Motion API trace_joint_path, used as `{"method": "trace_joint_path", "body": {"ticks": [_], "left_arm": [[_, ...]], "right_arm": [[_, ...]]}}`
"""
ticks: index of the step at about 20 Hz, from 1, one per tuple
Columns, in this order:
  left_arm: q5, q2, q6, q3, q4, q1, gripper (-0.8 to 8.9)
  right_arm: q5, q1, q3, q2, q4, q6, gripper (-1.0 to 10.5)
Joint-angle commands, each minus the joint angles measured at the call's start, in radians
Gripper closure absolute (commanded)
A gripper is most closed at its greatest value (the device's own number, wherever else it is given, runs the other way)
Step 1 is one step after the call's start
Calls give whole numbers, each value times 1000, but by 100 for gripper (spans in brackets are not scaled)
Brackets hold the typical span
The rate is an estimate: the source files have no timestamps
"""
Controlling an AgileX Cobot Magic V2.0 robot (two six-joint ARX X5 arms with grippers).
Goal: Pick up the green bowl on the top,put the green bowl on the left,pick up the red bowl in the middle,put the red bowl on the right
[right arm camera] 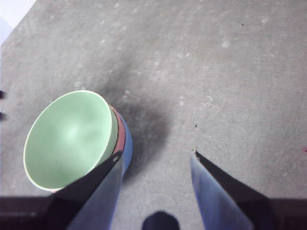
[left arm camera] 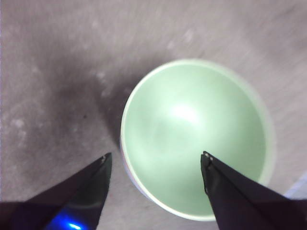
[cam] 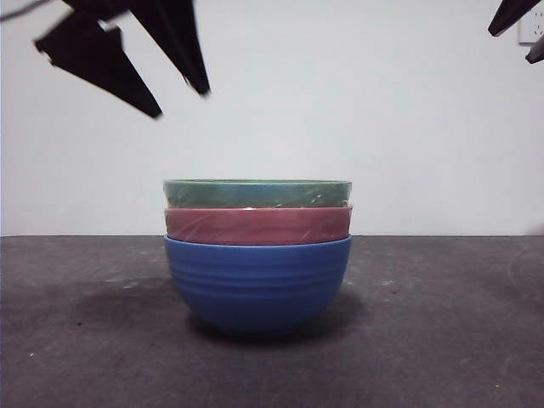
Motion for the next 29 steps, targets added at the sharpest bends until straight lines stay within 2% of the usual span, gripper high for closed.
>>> {"method": "trace_joint_path", "body": {"ticks": [1, 8, 10, 11, 14, 16, 24, 29], "left_arm": [[-67, 73, 19, -2, -9, -24, 503], [-88, 174, 24, -2, -5, -28, 521], [-87, 174, 38, -2, -5, -28, 666], [-88, 174, 44, -2, -6, -27, 706], [-92, 174, 45, -2, -5, -27, 735], [-92, 174, 45, -2, -3, -27, 811], [-92, 174, 41, 2, 33, -25, 822], [-92, 163, 42, 87, -26, -25, 822]], "right_arm": [[0, 3, 3, 0, 2, 9, 713], [0, 3, 3, 0, -1, 9, 722], [1, 3, 3, 0, -1, 9, 722], [1, 3, 3, 0, -1, 9, 722], [1, 3, 3, 0, -1, 9, 722], [2, 3, 3, 0, -1, 11, 724], [2, 3, 3, 0, -1, 11, 726], [3, 3, 3, 0, -1, 11, 725]]}}
